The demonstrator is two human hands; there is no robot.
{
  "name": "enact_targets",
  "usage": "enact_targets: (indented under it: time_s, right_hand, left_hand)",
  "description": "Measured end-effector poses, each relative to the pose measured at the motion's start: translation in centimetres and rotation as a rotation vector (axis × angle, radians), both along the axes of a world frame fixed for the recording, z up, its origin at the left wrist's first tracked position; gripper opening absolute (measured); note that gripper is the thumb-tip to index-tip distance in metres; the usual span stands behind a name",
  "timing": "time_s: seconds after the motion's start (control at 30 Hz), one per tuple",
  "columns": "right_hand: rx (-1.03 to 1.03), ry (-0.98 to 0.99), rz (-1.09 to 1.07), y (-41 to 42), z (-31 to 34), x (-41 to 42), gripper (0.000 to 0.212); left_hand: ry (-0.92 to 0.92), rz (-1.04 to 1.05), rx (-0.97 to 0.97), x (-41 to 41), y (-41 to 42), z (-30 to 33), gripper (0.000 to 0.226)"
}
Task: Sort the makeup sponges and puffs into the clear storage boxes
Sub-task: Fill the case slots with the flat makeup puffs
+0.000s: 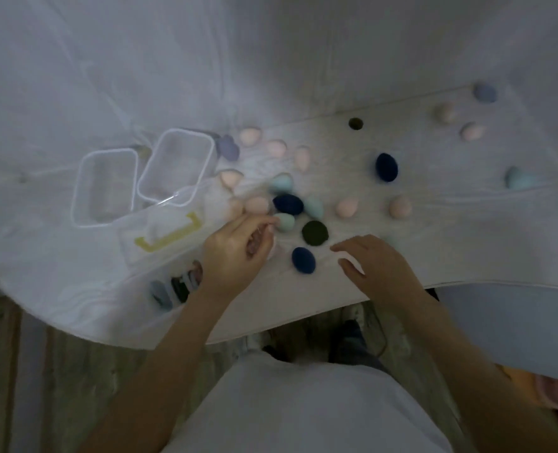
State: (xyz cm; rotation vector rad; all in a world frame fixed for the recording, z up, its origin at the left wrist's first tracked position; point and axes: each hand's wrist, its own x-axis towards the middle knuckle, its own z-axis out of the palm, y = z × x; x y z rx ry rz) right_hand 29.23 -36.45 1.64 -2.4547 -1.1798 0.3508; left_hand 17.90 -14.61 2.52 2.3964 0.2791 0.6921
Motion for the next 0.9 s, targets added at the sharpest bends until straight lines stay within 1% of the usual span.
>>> enact_targets:
  time_s: [0.07,0.13,0.17,0.2,0.27,0.33,0.4,0.43,0.5,0.6,0.67,0.8,0.9]
  right_hand:
    - [0.028,-0.086,-0.017,-3.0,0.0,3.2,0.027]
    - [0.02,-0.137,-0.052,-6.6,0.3,7.6,0.025]
    - [0.018,-0.15,-0.067,-8.3,0.5,9.8,0.025]
    - [0.018,-0.165,-0.082,-10.0,0.7,12.2,0.025]
    - [0.017,-0.202,-0.119,-12.7,0.8,16.7,0.022]
    - [0.03,-0.218,-0.169,-15.3,0.7,21.9,0.019]
    - [0.041,-0.175,-0.221,-16.6,0.2,26.4,0.018]
    - [0.032,-0.14,-0.257,-17.7,-0.3,29.6,0.019]
    - [-0.001,-0.088,-0.329,-18.4,-1.7,33.6,0.023]
    - [-0.007,-0.018,-0.405,-19.0,-4.0,39.6,0.03]
    - [0.006,0.018,-0.413,-18.6,-5.6,43.0,0.034]
    - [-0.031,0.02,-0.358,-16.1,-8.1,48.4,0.046]
    - [-0.09,-0.011,-0.299,-13.9,-9.5,51.8,0.052]
  left_hand:
    - [0.054,-0.169,-0.008,4.6,-2.1,0.2,0.023]
    - [0.189,-0.327,-0.129,10.5,-5.0,0.5,0.027]
    - [0.272,-0.369,-0.205,13.3,-6.5,0.6,0.029]
    - [0.331,-0.388,-0.245,16.3,-8.1,0.5,0.033]
    - [0.379,-0.386,-0.238,21.6,-10.7,-0.2,0.039]
    - [0.413,-0.352,-0.25,27.0,-13.5,-0.9,0.038]
    - [0.441,-0.305,-0.238,30.8,-15.4,-1.9,0.035]
    - [0.457,-0.264,-0.225,33.5,-16.8,-2.8,0.034]
    - [0.516,-0.201,-0.133,35.9,-17.8,-4.2,0.037]
    - [0.696,-0.132,0.067,39.0,-18.7,-6.7,0.049]
    - [0.787,-0.117,0.162,40.1,-18.8,-8.2,0.057]
    - [0.807,-0.103,0.316,40.7,-18.9,-9.8,0.059]
    - [0.818,-0.125,0.369,40.3,-19.2,-10.2,0.057]
